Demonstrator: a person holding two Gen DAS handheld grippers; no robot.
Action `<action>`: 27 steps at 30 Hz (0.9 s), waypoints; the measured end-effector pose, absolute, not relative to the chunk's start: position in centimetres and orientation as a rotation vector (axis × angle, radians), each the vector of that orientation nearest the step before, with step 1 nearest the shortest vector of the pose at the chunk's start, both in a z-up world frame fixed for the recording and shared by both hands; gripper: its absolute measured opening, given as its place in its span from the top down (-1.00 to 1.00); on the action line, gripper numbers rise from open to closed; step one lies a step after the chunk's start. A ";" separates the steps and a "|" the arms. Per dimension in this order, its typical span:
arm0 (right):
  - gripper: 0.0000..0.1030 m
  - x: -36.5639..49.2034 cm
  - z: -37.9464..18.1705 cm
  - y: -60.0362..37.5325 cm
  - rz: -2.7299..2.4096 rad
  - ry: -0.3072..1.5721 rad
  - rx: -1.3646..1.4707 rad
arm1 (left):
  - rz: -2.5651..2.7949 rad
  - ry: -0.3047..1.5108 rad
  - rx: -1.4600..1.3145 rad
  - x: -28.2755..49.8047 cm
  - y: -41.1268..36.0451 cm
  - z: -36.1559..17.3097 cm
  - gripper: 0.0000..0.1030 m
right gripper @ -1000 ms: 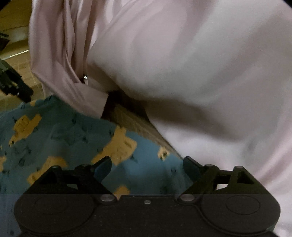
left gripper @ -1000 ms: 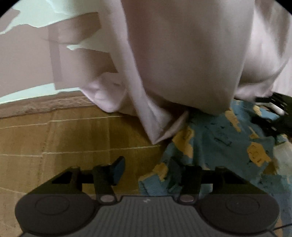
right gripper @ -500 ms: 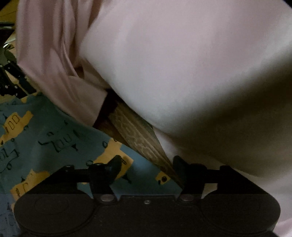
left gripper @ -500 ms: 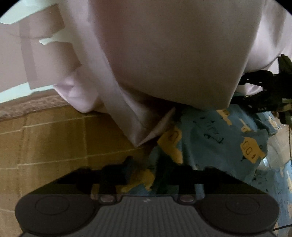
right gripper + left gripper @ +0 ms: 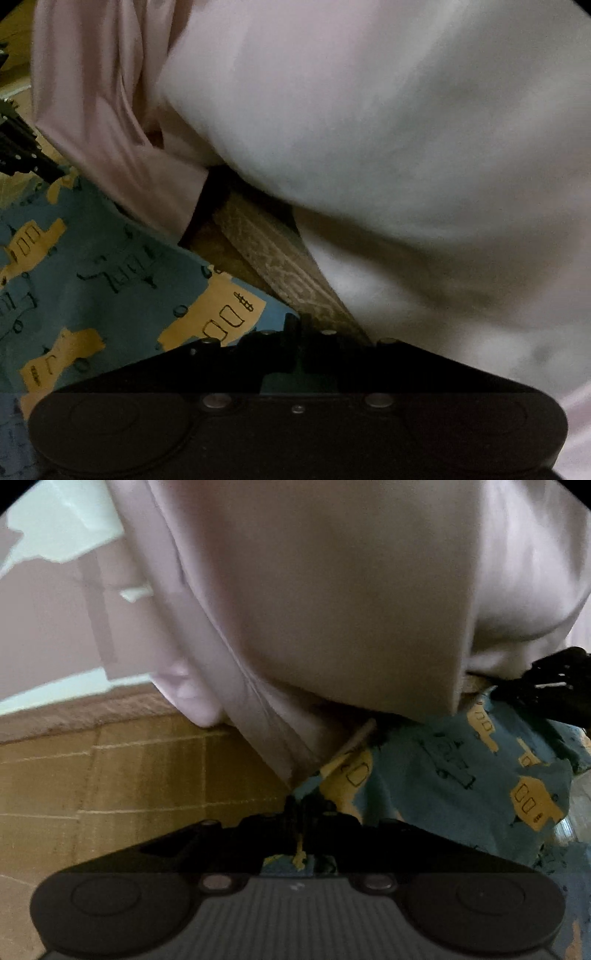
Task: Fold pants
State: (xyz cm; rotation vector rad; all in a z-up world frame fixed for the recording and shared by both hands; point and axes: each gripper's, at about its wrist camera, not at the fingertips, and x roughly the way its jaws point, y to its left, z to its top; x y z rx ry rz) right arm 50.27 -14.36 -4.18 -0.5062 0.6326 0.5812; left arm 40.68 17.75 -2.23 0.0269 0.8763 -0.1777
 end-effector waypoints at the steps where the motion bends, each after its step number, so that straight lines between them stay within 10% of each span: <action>1: 1.00 49.5 -3.9 -14.6 0.563 0.614 -0.495 | -0.167 0.855 0.042 40.2 17.5 -2.0 0.97; 13: 1.00 34.6 1.3 -16.4 0.532 0.347 -0.618 | -0.132 0.633 0.038 32.8 18.1 1.8 0.97; 27: 1.00 18.1 -3.7 -17.0 0.567 0.483 -0.652 | -0.307 0.647 0.360 21.4 14.1 -0.3 0.96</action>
